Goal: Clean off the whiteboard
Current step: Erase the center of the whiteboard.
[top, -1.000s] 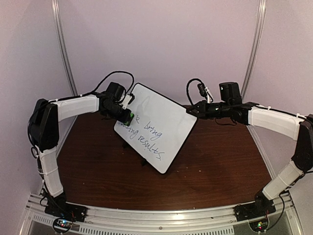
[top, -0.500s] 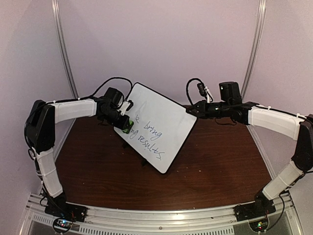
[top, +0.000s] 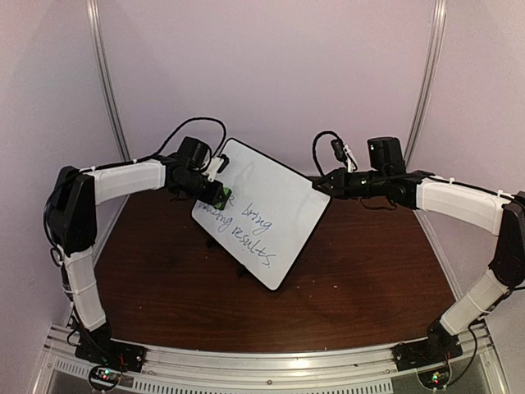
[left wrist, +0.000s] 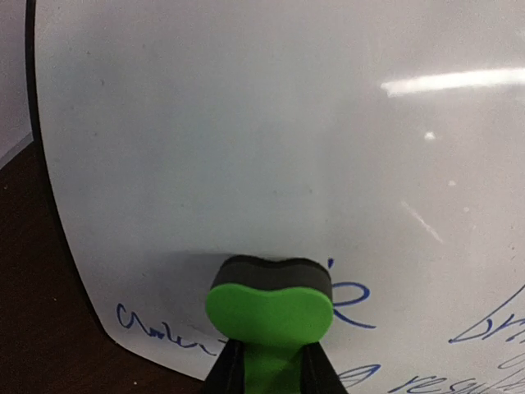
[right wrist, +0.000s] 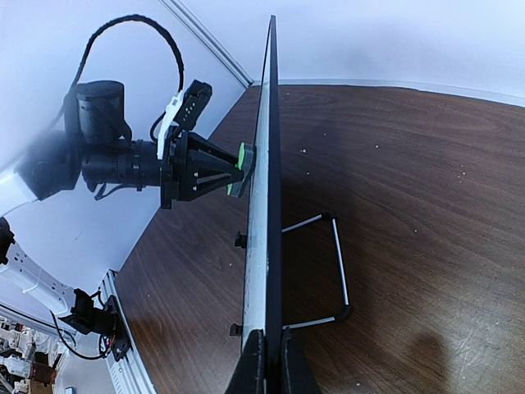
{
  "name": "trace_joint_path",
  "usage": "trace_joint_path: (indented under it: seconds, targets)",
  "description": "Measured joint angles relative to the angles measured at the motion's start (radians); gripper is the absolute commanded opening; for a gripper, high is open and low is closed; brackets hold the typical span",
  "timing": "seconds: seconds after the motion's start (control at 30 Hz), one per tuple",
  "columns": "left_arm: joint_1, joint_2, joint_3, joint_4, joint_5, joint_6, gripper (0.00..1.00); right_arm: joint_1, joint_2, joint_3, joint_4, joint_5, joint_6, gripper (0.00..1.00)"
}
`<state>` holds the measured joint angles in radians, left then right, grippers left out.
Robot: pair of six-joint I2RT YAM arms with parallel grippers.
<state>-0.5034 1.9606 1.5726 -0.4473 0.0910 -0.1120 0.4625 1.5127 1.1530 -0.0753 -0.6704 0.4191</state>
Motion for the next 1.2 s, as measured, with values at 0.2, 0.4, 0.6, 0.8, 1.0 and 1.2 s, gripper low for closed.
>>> trace_joint_path:
  seconds: [0.2,0.4,0.6,0.8,1.0,1.2]
  targets:
    - [-0.020,-0.050,-0.140,0.011,-0.009,-0.003,0.06,0.000,0.001,0.000,0.000,0.000,0.000,0.00]
    - [-0.021,-0.041,-0.105,-0.035,-0.013,-0.002,0.06,0.000,0.002,0.002,0.000,-0.001,-0.002,0.00]
    - [-0.028,0.035,0.059,-0.123,-0.032,0.006,0.06,0.000,0.002,0.004,0.001,0.018,0.000,0.00]
    - [-0.032,0.061,0.114,-0.131,-0.050,0.011,0.06,0.000,0.002,0.004,0.001,0.026,0.004,0.00]
    - [-0.034,-0.003,-0.040,-0.023,-0.043,-0.003,0.06,0.002,0.002,0.006,0.002,0.023,0.003,0.00]
    - [-0.038,-0.038,-0.145,-0.007,-0.031,-0.018,0.05,0.004,0.002,0.007,0.003,0.021,-0.001,0.00]
